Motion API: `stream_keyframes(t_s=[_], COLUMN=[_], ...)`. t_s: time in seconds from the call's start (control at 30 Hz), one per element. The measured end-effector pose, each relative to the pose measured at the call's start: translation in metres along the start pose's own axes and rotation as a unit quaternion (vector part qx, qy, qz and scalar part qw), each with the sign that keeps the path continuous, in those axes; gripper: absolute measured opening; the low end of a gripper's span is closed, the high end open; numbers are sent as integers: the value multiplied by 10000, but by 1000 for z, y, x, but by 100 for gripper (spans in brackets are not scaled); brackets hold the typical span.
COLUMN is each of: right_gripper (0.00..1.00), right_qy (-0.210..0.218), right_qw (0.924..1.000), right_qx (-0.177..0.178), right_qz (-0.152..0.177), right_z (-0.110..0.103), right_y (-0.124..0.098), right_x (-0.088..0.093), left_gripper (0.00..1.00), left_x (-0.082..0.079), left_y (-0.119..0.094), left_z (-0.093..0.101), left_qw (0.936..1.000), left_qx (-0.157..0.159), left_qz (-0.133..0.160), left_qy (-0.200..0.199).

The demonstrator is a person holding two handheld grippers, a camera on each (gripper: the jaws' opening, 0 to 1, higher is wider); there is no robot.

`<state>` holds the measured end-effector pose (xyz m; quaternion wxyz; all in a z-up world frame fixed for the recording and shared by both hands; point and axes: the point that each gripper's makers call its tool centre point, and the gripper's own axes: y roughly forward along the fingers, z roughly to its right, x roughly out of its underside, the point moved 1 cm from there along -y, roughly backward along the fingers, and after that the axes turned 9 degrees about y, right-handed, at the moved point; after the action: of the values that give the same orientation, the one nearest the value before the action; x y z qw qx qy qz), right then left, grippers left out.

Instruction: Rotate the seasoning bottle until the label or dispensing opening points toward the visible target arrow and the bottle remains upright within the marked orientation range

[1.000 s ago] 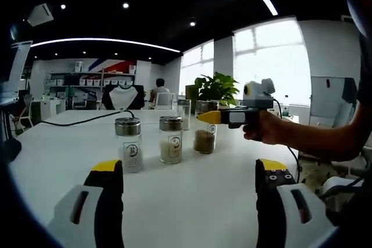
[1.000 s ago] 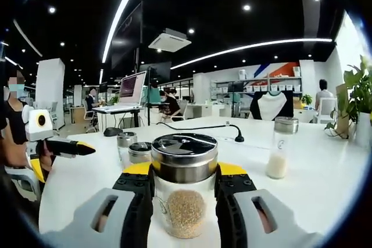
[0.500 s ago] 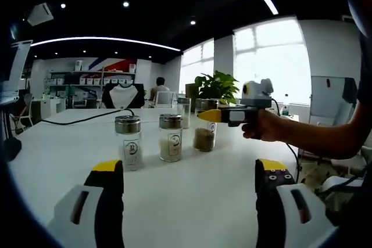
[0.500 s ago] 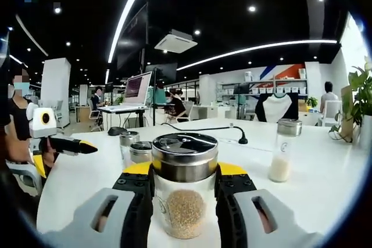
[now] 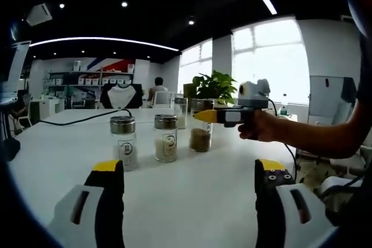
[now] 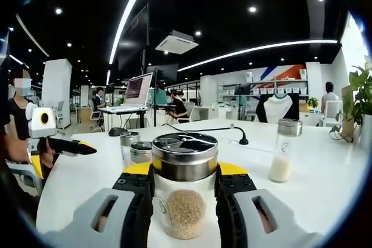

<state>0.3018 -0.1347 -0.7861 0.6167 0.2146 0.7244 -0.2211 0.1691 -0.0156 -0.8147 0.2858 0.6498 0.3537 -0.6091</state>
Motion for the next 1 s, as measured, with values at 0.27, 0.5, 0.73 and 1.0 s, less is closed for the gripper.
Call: stream_keyframes(t_s=[0.27,0.5,0.73,1.0], right_gripper=[39,39,39,39], right_qy=[-9,-5,-14,-1], right_qw=[10000,10000,10000,10000], right_qx=[-23,-3,6,31], right_qz=[28,41,42,39], right_z=[-3,-2,-2,-2], right_y=[2,5,5,5], right_x=[0,-1,-1,-1], left_gripper=[98,97,97,97], left_x=[0,-2,-3,-2], left_y=[2,1,0,-2], left_z=[8,7,7,6], left_qw=[10000,10000,10000,10000], left_qx=[52,41,36,14], left_qz=[-14,-26,-33,-35], left_qy=[4,48,66,55])
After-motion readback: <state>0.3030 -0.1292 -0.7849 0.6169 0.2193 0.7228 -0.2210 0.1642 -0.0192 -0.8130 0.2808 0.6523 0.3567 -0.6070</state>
